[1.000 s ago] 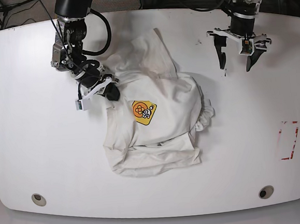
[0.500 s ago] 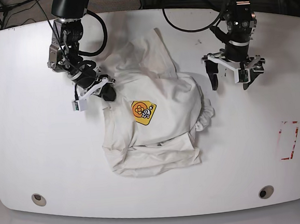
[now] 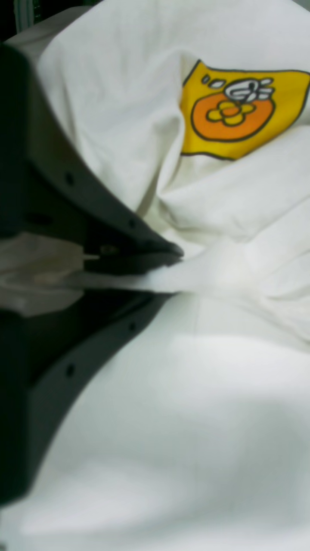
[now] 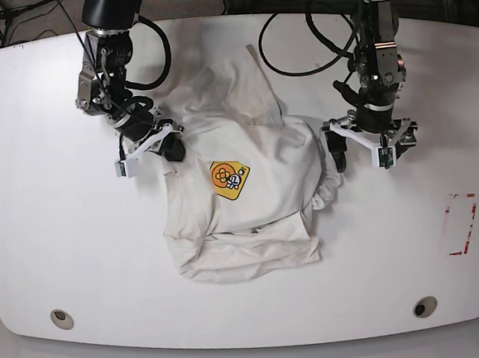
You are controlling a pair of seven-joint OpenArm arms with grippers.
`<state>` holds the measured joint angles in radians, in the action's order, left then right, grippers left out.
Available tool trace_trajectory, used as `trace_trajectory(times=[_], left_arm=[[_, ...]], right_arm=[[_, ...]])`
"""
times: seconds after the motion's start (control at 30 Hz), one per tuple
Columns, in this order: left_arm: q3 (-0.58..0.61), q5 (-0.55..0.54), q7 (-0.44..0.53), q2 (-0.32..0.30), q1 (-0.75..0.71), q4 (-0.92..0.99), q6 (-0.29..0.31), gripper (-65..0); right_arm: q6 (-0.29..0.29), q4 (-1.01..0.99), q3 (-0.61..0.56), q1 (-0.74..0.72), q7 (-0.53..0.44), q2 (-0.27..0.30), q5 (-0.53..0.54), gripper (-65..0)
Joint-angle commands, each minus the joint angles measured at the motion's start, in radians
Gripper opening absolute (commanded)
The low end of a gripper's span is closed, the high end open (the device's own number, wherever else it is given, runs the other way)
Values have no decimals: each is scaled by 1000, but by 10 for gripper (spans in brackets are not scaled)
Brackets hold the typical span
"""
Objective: Fold the T-shirt properly
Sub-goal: 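Lower the left gripper onto the shirt's opposite side and close on fabric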
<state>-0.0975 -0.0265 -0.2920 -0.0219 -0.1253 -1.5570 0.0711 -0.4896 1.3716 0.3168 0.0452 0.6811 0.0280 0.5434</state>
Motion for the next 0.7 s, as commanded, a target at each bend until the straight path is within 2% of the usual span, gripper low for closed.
trace_trajectory(times=[0.0,0.2,0.43,0.67], left_arm=[[3,-5,23,0,43,31,2,-101],[8,-5,23,0,97,92,6,-101],[40,-5,23,0,111,105,106,-101],[41,-5,9,12,112,135,161,-101]], right_arm=[[1,12,2,-9,-1,6,-7,-645],[1,12,2,-9,-1,6,-7,-645],[1,12,2,-9,-1,6,-7,-644],[1,12,2,-9,-1,6,-7,-644]])
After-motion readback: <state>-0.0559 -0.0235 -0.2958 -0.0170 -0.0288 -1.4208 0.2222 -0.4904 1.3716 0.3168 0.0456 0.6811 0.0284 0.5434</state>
